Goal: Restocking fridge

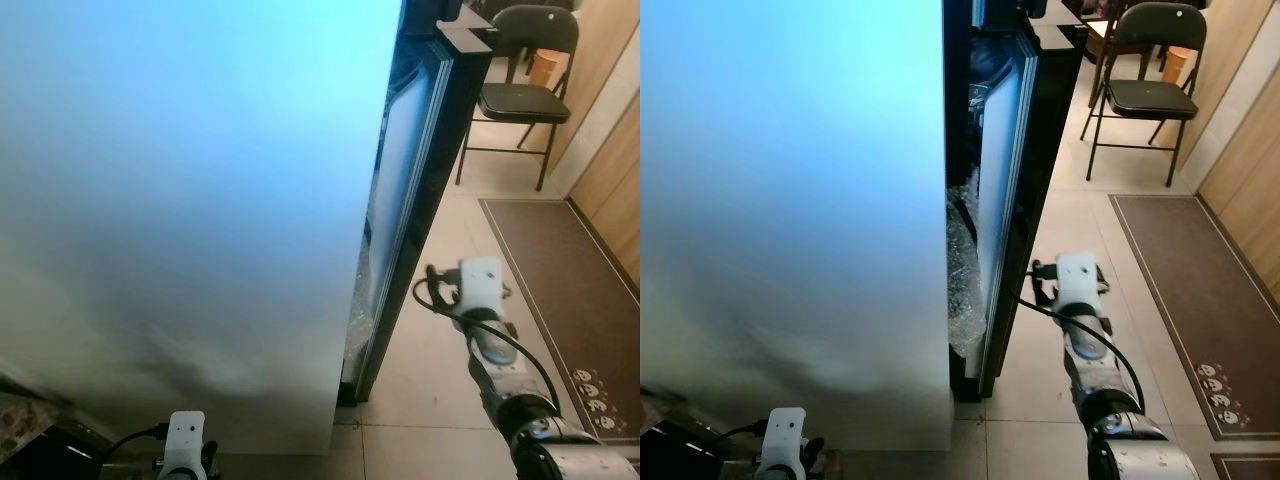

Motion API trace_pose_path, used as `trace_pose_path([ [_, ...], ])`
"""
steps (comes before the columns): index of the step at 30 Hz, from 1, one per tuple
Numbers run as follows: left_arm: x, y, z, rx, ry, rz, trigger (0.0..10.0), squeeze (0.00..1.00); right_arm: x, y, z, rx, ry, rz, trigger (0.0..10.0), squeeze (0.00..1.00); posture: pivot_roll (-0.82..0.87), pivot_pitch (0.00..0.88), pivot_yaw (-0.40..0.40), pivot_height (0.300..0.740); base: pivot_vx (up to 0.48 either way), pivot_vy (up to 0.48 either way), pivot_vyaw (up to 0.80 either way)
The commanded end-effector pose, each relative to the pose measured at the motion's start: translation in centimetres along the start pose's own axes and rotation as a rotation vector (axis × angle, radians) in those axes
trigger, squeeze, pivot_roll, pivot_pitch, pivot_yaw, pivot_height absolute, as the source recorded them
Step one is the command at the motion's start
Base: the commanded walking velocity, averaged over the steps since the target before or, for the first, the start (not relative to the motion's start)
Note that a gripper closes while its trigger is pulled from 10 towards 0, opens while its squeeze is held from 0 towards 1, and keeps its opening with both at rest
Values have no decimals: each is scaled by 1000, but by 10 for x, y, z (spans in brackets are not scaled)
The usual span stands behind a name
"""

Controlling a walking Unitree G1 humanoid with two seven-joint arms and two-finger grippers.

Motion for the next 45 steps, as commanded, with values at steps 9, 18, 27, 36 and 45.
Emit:
trace_pose_path([
  [9,-4,-1,1,3,12,-11,10000,0,-34,-64,27,-321,94,1,10000,0,-47,19,6,740,0,0,0],
  [18,-5,4,1,19,16,-7,10000,0,-56,-18,26,-77,226,-66,10000,0,-41,12,2,740,0,0,0],
  [27,-1,5,0,28,10,-3,10000,0,-56,25,21,177,296,-92,10000,0,-39,8,-1,740,0,0,0],
  [36,-1,3,0,25,7,-2,10000,0,-41,29,16,408,345,-25,10000,0,-45,7,-1,740,0,0,0],
  [45,-3,3,0,23,14,-1,10000,0,-20,21,8,496,331,77,10000,0,-45,12,2,740,0,0,0],
])
Point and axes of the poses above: a point about 5 cm out from each wrist's last joint towards the gripper, its own z axis pointing back from the gripper into the wrist, its own x axis along the axis of the wrist's last joint, y = z × x, the point moved 3 cm from there along -z, pointing out of the wrist towards the gripper, and after that the axes turned 13 degrees about -z, right-handed, at the moved point
